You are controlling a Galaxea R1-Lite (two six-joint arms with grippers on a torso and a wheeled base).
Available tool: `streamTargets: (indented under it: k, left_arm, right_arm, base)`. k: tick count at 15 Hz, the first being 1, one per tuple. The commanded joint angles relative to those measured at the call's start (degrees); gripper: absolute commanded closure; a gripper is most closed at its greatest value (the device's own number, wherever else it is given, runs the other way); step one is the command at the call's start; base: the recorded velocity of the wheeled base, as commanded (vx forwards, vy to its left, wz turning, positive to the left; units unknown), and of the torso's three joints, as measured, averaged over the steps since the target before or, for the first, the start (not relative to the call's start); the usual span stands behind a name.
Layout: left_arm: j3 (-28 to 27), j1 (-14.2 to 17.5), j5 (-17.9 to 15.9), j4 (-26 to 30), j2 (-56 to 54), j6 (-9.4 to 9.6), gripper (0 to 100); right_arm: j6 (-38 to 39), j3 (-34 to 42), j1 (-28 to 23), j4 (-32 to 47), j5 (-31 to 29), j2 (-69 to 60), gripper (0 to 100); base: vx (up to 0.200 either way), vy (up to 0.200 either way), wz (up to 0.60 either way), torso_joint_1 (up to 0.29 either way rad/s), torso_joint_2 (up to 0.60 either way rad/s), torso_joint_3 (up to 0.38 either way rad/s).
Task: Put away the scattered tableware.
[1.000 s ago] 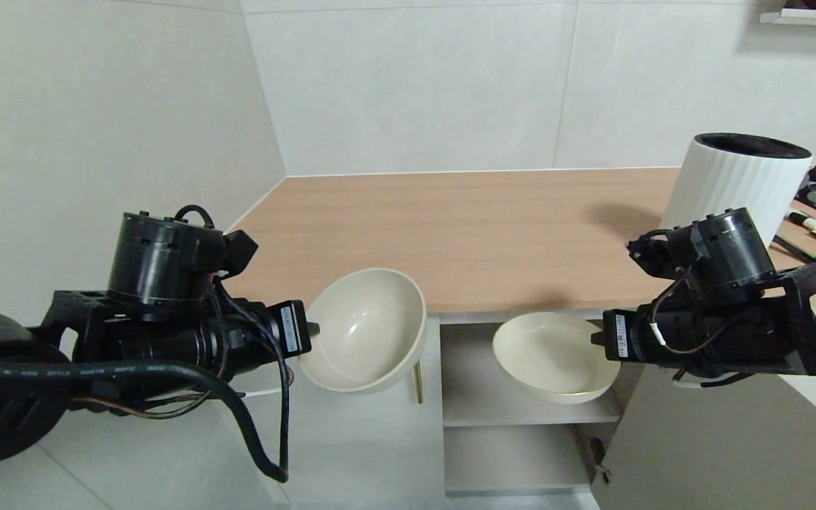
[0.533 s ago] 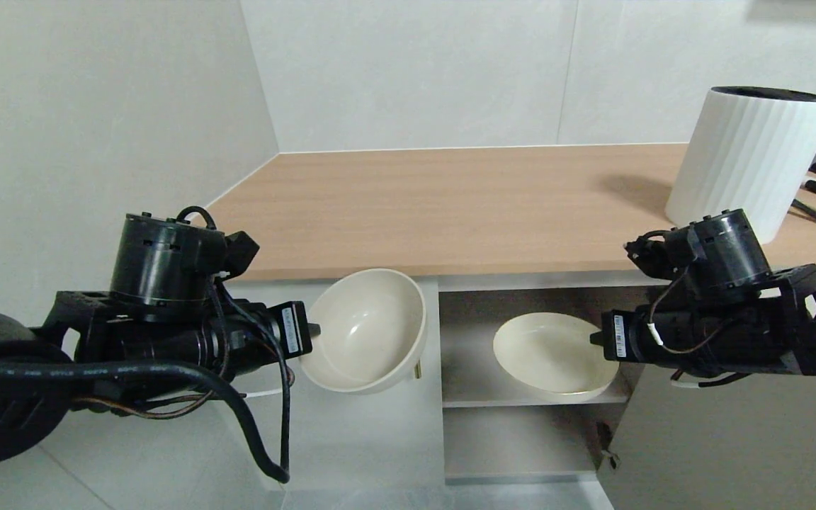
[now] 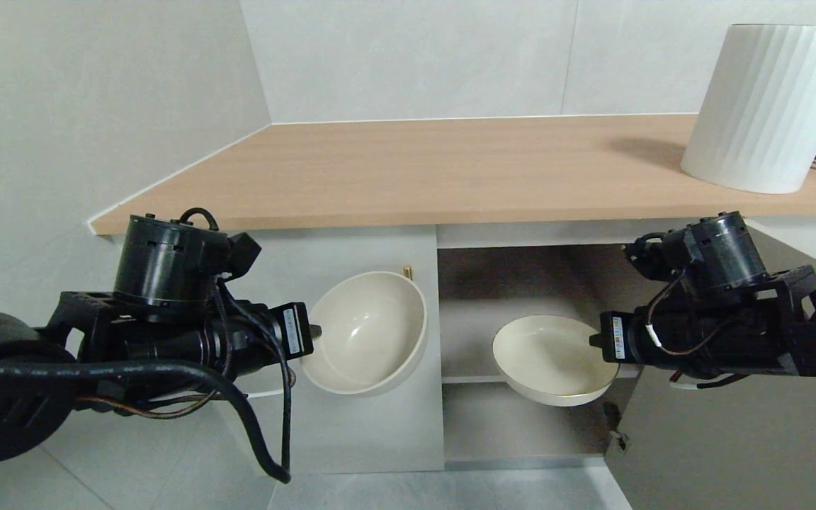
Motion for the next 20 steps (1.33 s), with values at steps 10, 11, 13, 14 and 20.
streamTargets:
  k: [10, 11, 13, 14, 20]
  left_arm:
    - [0.1, -1.0, 0.0, 0.1, 0.2, -0.03, 100]
    - [0.1, -1.3, 0.0, 0.1, 0.2, -0.03, 100]
    - [0.1, -1.6, 0.1, 0.1, 0.2, -0.03, 100]
    - [0.1, -1.6, 0.0, 0.1, 0.3, -0.03, 100]
    - [-0.1, -1.6, 0.0, 0.1, 1.1, -0.03, 100]
  right_arm:
    - [-0.8, 0.6, 0.1, -3.2, 0.0, 8.8, 100]
    - [-0.8, 0.8, 0.0, -5.0, 0.0, 10.9, 100]
    - [-0.3, 0.7, -0.4, -14.9, -1.7, 19.0, 100]
    - [-0.2, 0.7, -1.4, -23.3, -3.7, 25.0, 100]
    - [-1.9, -8.8, -3.6, -25.7, -4.2, 35.4, 100]
  base:
    - [0.000, 0.000, 0.00, -0.013, 0.07, 0.056]
    - [0.000, 0.000, 0.00, 0.000, 0.00, 0.000]
    - [0.000, 0.000, 0.00, 0.000, 0.00, 0.000]
    - [0.000, 0.000, 0.00, 0.000, 0.00, 0.000]
    - [0.000, 0.000, 0.00, 0.000, 0.00, 0.000]
